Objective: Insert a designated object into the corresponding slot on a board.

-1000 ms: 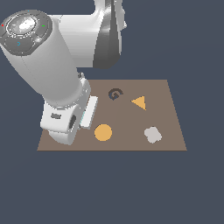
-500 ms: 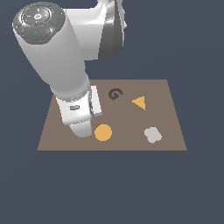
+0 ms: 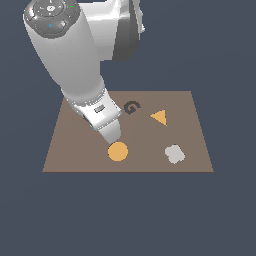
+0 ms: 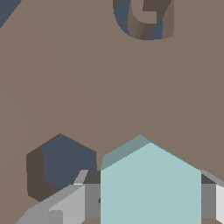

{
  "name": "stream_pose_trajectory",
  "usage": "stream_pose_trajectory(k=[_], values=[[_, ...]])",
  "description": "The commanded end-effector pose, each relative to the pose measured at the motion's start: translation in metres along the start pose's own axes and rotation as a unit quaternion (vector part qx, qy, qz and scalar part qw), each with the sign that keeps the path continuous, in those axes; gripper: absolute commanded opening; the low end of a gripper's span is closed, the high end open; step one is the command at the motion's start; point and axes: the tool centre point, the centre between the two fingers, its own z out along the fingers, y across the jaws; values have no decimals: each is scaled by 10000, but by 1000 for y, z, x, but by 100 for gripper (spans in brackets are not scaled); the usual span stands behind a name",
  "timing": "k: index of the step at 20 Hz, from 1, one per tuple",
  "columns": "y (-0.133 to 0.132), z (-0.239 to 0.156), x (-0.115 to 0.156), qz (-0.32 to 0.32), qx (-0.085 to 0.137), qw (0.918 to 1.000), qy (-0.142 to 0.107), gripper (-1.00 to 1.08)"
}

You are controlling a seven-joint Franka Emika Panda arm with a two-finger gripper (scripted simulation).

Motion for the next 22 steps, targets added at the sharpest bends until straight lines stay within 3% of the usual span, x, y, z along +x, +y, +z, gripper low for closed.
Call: stream_pose_trajectory(k=[1, 5, 9, 22], values=[[-5, 0, 3, -524, -2, 9986, -3, -100], [-13, -1, 6, -1323, -2, 9912, -2, -100], [-22, -1, 8, -2098, -2, 9777, -2, -100], [-46, -2, 6, -4149, -1, 9098, 0, -100]])
